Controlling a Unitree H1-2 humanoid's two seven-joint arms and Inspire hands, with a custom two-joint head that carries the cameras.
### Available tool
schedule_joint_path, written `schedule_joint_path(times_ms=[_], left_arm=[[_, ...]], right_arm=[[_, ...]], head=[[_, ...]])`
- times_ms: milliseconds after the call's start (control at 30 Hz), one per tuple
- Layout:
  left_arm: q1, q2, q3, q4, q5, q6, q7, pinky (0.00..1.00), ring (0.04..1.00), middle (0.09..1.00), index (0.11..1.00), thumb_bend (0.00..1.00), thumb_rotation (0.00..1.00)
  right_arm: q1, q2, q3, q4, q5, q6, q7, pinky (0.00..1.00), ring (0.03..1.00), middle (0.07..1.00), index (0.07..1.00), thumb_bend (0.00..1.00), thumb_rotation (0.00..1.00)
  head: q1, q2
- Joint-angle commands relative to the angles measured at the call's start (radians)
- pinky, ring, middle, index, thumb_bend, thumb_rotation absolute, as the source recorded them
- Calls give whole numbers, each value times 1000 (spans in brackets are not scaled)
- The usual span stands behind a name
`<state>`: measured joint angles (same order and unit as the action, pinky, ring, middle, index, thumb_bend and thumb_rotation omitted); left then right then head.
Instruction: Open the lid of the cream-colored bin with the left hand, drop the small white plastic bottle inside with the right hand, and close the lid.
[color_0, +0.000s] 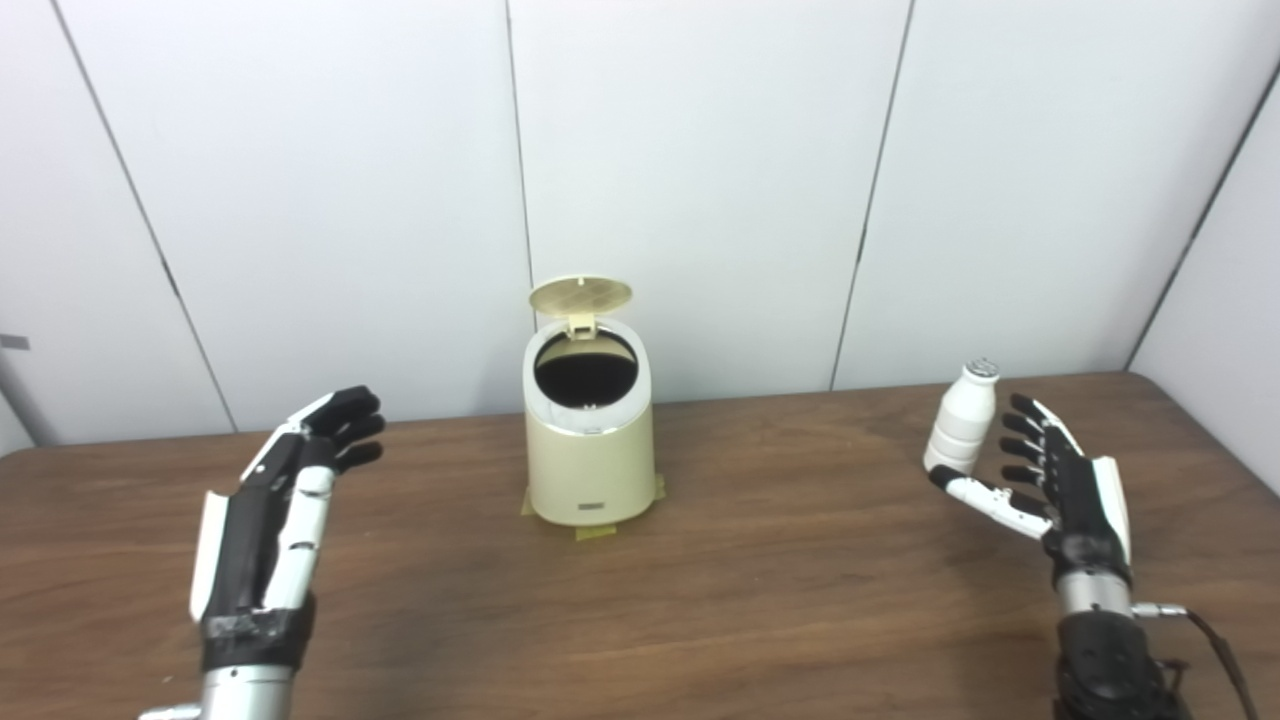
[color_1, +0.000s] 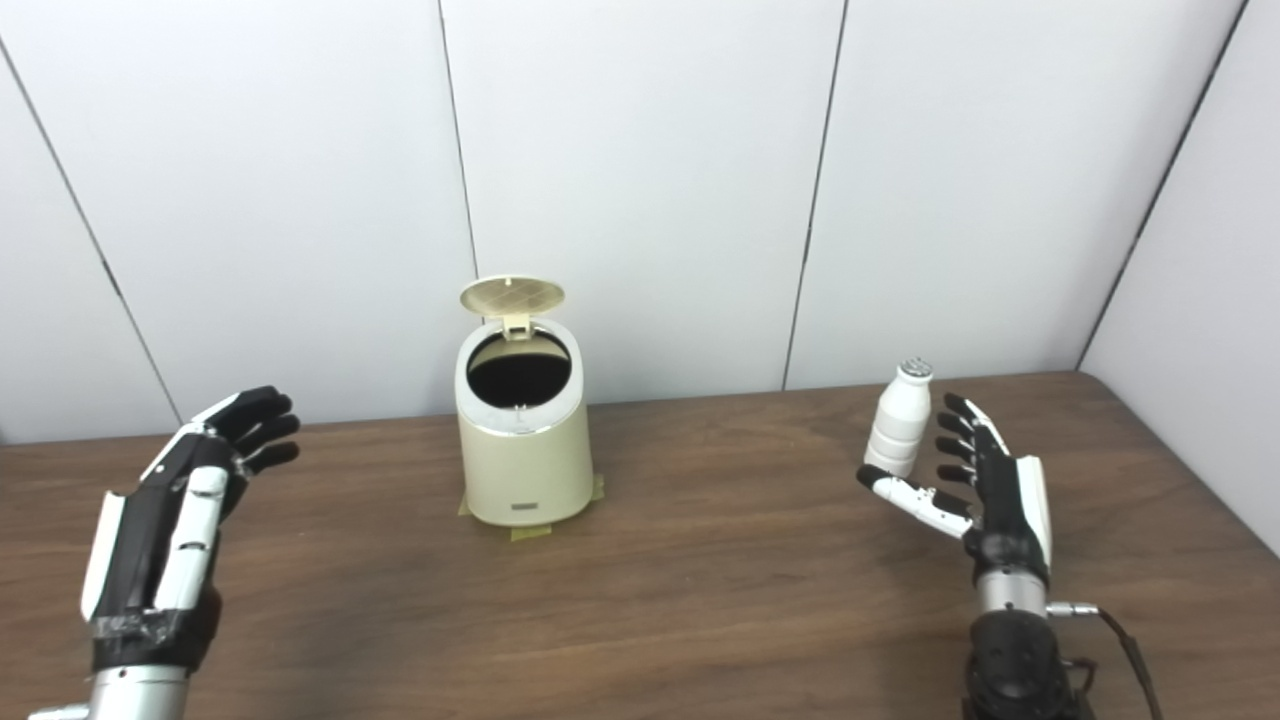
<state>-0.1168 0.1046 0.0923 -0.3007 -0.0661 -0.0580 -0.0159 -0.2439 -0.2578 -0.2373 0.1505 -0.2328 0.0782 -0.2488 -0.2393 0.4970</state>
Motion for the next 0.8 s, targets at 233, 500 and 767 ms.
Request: schedule_joint_path(times_ms=[233, 500, 767], left_arm=[[-35, 34, 27, -7, -68, -27, -19, 740, 788, 802, 787, 404, 748], [-37, 31, 39, -33, -79, 15, -8, 712, 761, 787, 773, 390, 706], [-43, 68, 61, 15, -133, -5, -51, 714, 783, 790, 776, 365, 752]], right_arm=[[-50, 15, 0, -33, -13, 6, -49, 716, 820, 876, 900, 854, 390], [-46, 37, 7, -70, -36, 52, -68, 684, 799, 856, 901, 825, 357], [-70, 50, 35, -13, -52, 20, -99, 683, 794, 845, 896, 848, 377]], head=[[-62, 3], [-127, 2], [-232, -21]])
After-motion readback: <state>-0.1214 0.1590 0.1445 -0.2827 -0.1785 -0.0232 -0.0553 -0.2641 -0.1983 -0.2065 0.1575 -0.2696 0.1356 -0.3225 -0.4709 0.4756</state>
